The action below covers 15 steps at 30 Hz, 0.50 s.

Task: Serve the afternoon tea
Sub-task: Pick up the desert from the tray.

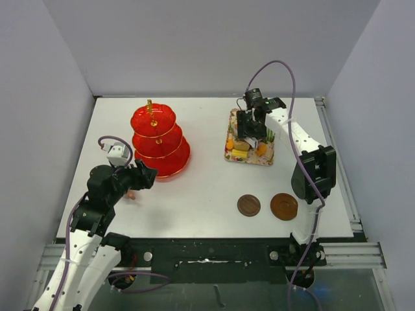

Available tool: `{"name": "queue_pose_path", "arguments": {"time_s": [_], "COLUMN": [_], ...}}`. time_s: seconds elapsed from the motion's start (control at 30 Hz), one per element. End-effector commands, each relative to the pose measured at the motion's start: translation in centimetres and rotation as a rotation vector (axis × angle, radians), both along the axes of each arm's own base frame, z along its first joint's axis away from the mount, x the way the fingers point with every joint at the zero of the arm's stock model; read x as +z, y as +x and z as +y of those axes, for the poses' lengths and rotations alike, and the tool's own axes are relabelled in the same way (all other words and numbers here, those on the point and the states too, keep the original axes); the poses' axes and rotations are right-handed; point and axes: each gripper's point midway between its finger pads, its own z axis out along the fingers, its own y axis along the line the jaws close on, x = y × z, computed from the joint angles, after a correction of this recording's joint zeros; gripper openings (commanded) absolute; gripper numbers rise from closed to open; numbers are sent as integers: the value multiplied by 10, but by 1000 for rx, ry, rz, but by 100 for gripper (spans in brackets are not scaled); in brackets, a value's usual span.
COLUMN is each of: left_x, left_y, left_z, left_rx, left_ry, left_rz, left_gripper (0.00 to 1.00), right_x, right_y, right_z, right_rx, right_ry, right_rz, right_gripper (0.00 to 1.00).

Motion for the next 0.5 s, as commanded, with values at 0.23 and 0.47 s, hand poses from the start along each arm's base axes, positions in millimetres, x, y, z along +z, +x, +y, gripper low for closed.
{"name": "queue_pose_path", "arguments": {"time_s": [0.23, 0.47], "left_x": [19, 21], "left_y": [5, 6], "left_z": [-2, 0], "left_rx": [-11, -3], "left_ry": [-17, -14], "left_rz": [-70, -74], "left_gripper": [63, 63], "right_x": [21, 55], "right_y": [15, 12], "right_z": [-5, 1], "right_rx": [-18, -19], "right_ry": [-18, 26], "right_rz": [-91, -176], "right_gripper": [40, 38]}}
